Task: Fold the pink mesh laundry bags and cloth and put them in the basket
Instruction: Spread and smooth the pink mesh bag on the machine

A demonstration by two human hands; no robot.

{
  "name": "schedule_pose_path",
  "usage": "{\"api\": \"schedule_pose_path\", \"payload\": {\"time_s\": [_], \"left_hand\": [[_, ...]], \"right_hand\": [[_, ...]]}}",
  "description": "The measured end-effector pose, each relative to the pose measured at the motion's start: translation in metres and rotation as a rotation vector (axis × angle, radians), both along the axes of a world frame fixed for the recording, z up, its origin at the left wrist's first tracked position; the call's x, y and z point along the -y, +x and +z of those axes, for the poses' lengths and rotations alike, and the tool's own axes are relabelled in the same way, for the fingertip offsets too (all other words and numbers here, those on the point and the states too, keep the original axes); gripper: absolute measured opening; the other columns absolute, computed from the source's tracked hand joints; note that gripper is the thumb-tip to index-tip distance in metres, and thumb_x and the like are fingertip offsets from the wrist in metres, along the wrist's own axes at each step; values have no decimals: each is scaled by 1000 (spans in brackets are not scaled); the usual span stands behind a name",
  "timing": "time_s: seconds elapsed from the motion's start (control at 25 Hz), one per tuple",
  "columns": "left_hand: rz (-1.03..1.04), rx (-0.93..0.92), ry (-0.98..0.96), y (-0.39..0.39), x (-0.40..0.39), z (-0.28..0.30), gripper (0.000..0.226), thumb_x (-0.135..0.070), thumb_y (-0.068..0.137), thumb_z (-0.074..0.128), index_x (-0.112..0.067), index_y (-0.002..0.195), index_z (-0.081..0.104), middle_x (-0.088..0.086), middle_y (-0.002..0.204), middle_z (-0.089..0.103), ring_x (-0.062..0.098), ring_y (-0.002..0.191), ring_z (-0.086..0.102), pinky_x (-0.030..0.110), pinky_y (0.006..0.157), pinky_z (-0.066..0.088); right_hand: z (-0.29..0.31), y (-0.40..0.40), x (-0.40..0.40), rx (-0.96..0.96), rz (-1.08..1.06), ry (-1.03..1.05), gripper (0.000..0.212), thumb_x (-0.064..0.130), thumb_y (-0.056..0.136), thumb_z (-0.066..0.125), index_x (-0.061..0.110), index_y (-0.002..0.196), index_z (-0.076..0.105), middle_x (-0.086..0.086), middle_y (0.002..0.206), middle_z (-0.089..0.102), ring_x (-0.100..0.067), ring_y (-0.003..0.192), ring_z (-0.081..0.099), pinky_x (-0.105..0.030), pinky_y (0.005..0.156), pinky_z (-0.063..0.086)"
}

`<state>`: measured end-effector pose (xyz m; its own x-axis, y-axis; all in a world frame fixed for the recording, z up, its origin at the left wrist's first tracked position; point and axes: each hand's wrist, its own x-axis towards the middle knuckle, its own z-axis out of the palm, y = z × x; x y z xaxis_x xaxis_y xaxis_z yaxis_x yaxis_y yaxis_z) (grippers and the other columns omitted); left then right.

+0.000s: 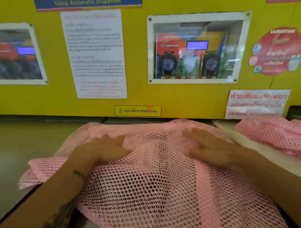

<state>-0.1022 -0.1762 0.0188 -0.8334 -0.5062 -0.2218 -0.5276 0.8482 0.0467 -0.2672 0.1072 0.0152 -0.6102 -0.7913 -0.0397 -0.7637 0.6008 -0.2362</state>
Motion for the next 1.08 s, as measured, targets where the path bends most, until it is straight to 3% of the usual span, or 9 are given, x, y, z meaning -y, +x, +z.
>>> {"api": "schedule_pose_path", "payload": {"time_s": [0.12,0.2,0.28,0.36,0.4,0.56,0.76,0.88,1.08], "left_hand": [[-13,82,-2,11,-12,6,100,-90,67,20,-42,151,-2,15,163,-4,42,148,0,56,119,4],[-93,44,19,24,-18,11,88,-80,80,31,-36,153,7,11,164,6,35,149,9,51,120,9],[-161,-111,139,42,-19,23,76,-67,86,46,-37,151,21,0,159,30,22,143,33,43,117,27],[-137,-306,324,59,-11,40,63,-54,88,56,-44,145,31,-12,138,55,8,120,55,31,96,46],[-111,-405,381,65,-4,48,57,-47,89,58,-45,142,36,-17,127,60,3,110,58,26,87,48],[45,-685,313,57,32,52,44,-29,91,59,-30,134,50,-6,119,63,14,105,60,37,93,48],[226,-568,137,21,54,19,41,-41,85,52,-14,114,65,7,115,68,24,102,64,32,83,48],[305,-495,86,5,50,6,42,-49,75,56,-11,91,65,5,85,64,26,80,62,31,68,47],[158,-652,-47,0,40,13,16,-24,94,45,-14,91,56,10,90,62,29,78,57,34,68,44]], "right_hand": [[5,-5,-7,116,12,192,96,90,65,38,50,150,17,8,165,9,-19,151,9,-47,121,10],[12,-14,-18,60,-36,64,108,102,42,31,51,136,43,14,154,35,-11,139,34,-39,117,24],[21,-18,-19,-55,-18,-49,88,100,46,31,54,118,52,18,144,47,-1,125,43,-36,111,35],[36,1,-2,-105,64,-129,51,75,75,55,55,122,46,23,141,44,3,121,40,-31,109,34],[42,17,11,-67,121,-127,49,60,85,59,52,130,42,24,140,40,2,123,37,-30,108,31],[45,66,83,-79,299,-3,74,64,88,49,42,151,18,8,162,19,-18,148,17,-50,119,19],[-5,80,148,-91,237,178,72,75,87,20,49,150,-4,0,166,-11,-34,150,-11,-71,113,-3],[-16,85,147,-92,284,151,60,66,94,19,52,150,1,3,166,-9,-32,151,-11,-66,115,-5],[-18,85,144,-141,265,39,62,61,96,22,41,153,9,0,166,3,-25,152,-1,-59,119,1]]}}
